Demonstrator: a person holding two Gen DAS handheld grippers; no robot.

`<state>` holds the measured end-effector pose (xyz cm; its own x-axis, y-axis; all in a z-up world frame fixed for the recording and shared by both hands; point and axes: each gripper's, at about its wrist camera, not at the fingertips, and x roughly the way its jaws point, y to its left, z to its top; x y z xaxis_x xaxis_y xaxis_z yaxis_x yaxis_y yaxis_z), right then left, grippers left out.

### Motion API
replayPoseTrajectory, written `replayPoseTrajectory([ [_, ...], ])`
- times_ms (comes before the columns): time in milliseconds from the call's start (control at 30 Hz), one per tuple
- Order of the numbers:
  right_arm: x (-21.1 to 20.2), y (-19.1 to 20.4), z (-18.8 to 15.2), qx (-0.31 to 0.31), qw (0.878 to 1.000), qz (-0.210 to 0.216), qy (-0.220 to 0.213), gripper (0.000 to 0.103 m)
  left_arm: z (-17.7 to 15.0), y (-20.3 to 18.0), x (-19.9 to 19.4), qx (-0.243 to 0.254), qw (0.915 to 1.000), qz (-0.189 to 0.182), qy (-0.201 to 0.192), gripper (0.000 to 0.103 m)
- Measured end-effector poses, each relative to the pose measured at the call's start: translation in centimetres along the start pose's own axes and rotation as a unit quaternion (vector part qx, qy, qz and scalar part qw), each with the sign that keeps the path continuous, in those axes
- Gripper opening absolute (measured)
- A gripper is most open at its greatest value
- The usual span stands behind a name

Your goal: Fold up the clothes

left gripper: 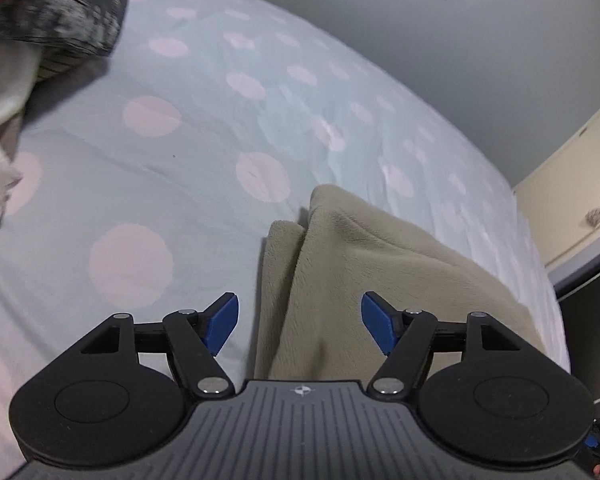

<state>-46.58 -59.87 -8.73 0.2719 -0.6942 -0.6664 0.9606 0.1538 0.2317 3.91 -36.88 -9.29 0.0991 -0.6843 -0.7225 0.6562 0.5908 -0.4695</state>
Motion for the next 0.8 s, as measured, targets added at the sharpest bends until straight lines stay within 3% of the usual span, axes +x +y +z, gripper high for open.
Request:
replayPoseTrajectory([
  [267,2.2,1.3,-0.2,-0.017,1.0,0.008,0.02,0.074,2.6,0.3,5.9,-0.002,0.9987,0.007,0.051,0.068],
  [600,7.0,0.6,3.3,-0.072,0.993,0.074,0.065,0.075,3.1,0.8,10.5,-0.021,0.9941,0.004,0.107,0.069],
  [667,8.6,0.0,4.1,-0.069,0.989,0.096,0.086,0.075,3.1,0.3,10.9,-0.009,0.9931,0.015,0.116,0.066],
  [733,10.3,-1.1,4.7,-0.049,0.986,0.117,0.104,0.081,3.1,-0.3,11.3,0.002,0.9921,0.028,0.122,0.055],
  [800,12.1,-2.3,5.2,-0.021,0.983,0.138,0.12,0.081,3.1,-0.9,11.5,0.012,0.991,0.041,0.127,0.052],
])
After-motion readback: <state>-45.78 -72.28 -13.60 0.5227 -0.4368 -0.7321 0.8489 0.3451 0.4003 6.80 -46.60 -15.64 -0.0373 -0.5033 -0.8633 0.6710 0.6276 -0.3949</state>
